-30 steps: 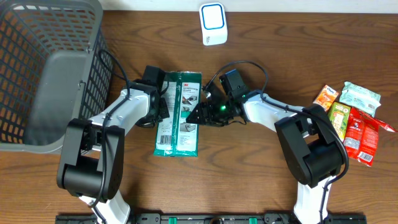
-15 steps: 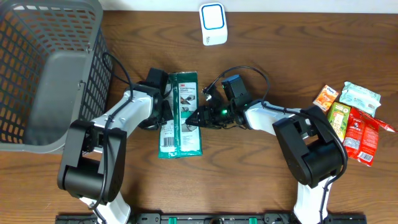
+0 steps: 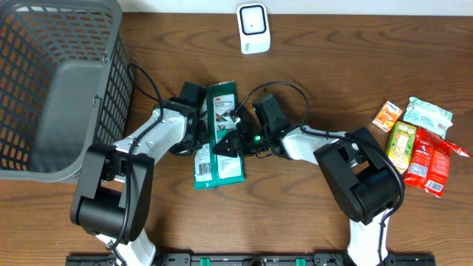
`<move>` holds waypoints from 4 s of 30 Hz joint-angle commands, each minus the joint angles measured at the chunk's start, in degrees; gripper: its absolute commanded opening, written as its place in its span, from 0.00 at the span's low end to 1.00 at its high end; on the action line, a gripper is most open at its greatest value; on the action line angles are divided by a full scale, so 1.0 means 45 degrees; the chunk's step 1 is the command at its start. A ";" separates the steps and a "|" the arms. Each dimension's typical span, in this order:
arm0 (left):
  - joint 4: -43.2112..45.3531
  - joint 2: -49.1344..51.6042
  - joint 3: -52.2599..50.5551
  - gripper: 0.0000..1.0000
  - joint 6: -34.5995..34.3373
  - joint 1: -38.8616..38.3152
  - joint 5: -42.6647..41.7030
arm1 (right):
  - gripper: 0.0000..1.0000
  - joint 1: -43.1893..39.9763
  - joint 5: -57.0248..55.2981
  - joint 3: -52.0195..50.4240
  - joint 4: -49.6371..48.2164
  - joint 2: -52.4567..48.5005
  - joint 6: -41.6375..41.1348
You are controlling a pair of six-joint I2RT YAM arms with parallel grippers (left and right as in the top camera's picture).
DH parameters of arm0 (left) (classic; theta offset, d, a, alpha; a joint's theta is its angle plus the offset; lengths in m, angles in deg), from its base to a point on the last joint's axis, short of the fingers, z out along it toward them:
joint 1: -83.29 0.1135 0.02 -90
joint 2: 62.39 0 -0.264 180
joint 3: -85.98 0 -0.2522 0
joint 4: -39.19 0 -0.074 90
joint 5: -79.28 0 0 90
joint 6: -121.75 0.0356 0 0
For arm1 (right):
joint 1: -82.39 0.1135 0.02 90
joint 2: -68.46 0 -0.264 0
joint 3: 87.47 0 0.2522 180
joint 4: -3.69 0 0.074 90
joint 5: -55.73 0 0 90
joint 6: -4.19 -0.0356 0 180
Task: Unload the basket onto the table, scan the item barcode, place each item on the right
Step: 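Grasp the gloves pack top edge with the right gripper and lift, then carry the gloves pack up to the white scanner with right gripper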
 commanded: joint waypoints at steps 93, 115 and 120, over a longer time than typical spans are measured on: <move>-0.1957 -0.6222 -0.0044 0.84 0.1851 0.2730 0.0301 | 0.01 0.0340 -1.7811 1.4508 0.6450 -0.2754 2.4140; -0.1957 -0.6222 -0.0044 0.84 0.1851 0.2730 0.0301 | 0.01 -0.0053 -1.7782 1.4503 -0.0685 -0.6562 2.6403; -0.1957 -0.6222 -0.0044 0.84 0.1851 0.2730 0.0301 | 0.01 -0.0083 -1.7777 1.4498 -0.0554 -0.6611 2.6340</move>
